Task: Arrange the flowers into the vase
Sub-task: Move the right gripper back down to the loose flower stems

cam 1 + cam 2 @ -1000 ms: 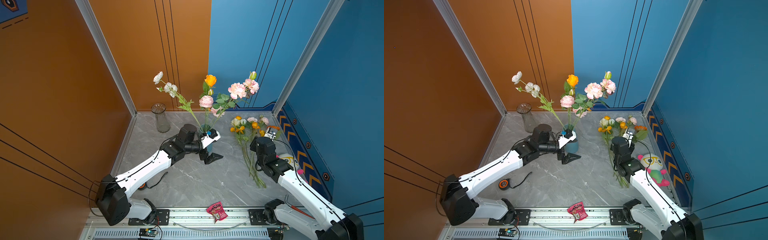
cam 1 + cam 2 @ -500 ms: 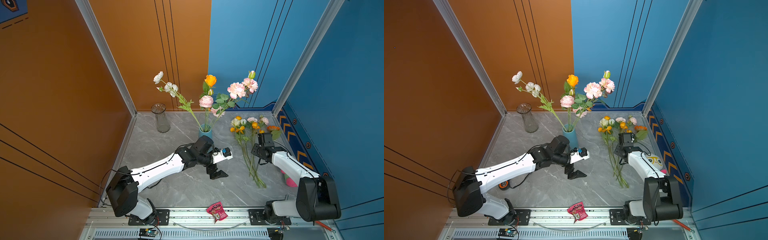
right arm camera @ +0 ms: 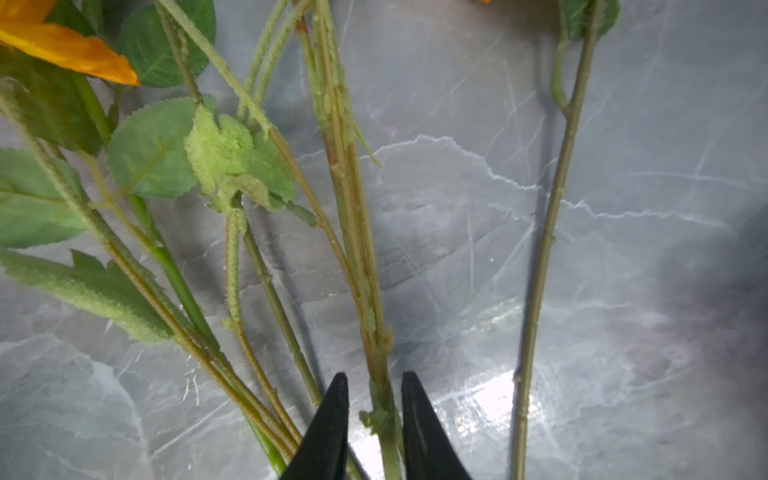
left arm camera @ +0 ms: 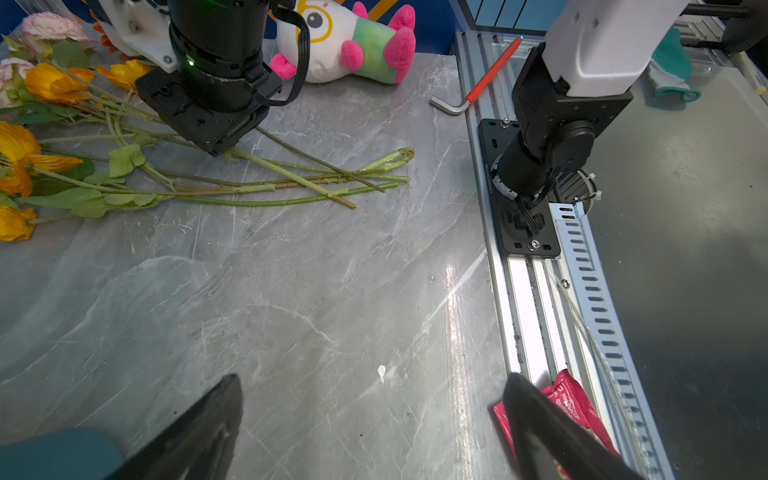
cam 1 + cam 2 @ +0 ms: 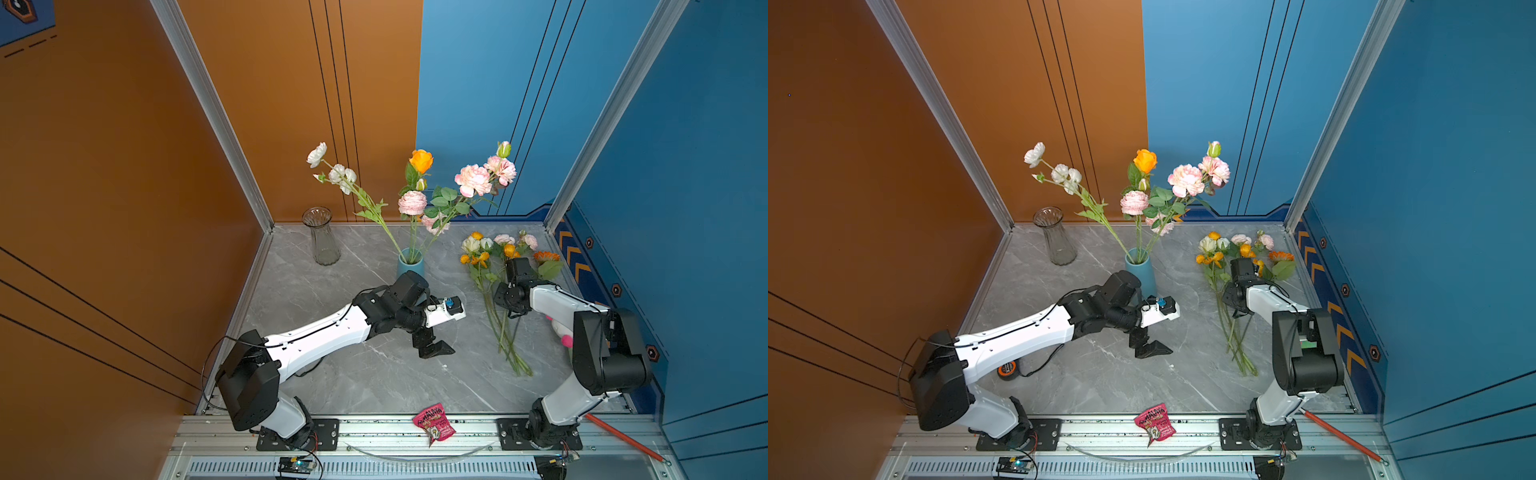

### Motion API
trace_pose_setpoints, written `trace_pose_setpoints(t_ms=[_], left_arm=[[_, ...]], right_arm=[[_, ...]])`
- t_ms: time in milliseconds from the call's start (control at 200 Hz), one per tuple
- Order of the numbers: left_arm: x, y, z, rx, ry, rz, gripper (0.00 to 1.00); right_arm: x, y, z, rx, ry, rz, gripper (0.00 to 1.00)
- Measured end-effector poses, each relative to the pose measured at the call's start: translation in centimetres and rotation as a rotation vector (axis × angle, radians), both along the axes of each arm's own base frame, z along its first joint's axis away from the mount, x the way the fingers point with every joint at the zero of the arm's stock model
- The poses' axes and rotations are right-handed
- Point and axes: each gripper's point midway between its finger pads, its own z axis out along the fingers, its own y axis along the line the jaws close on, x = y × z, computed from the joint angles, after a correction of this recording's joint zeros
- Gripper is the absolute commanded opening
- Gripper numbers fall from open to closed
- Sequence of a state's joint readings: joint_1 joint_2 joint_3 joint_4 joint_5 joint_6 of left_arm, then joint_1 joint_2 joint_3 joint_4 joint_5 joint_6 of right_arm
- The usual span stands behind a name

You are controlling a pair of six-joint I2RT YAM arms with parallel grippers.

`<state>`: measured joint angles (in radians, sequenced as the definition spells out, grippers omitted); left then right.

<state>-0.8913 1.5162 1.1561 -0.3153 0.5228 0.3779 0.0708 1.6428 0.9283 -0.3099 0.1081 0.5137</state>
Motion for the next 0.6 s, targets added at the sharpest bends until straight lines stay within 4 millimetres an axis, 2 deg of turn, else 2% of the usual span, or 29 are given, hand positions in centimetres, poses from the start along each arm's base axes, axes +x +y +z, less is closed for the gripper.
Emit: trace_pose_setpoints(t_ms=[320, 465, 601], left_arm=[[-0.16, 0.05, -0.08, 0.007, 0.006, -0.002, 0.98], [-0.34, 0.04, -0.15, 0.011, 0.009, -0.006, 0.98], [-0.39, 0.04, -0.17, 0.012, 0.009, -0.007, 0.98]], right_arm=[[-0.11, -0.01, -0.54, -0.001, 0.016, 0.0, 0.21], [-0.15, -0.01, -0.72, -0.002, 0.021, 0.002, 0.14], [-0.15, -0.01, -0.72, -0.004, 0.022, 0.004, 0.13]])
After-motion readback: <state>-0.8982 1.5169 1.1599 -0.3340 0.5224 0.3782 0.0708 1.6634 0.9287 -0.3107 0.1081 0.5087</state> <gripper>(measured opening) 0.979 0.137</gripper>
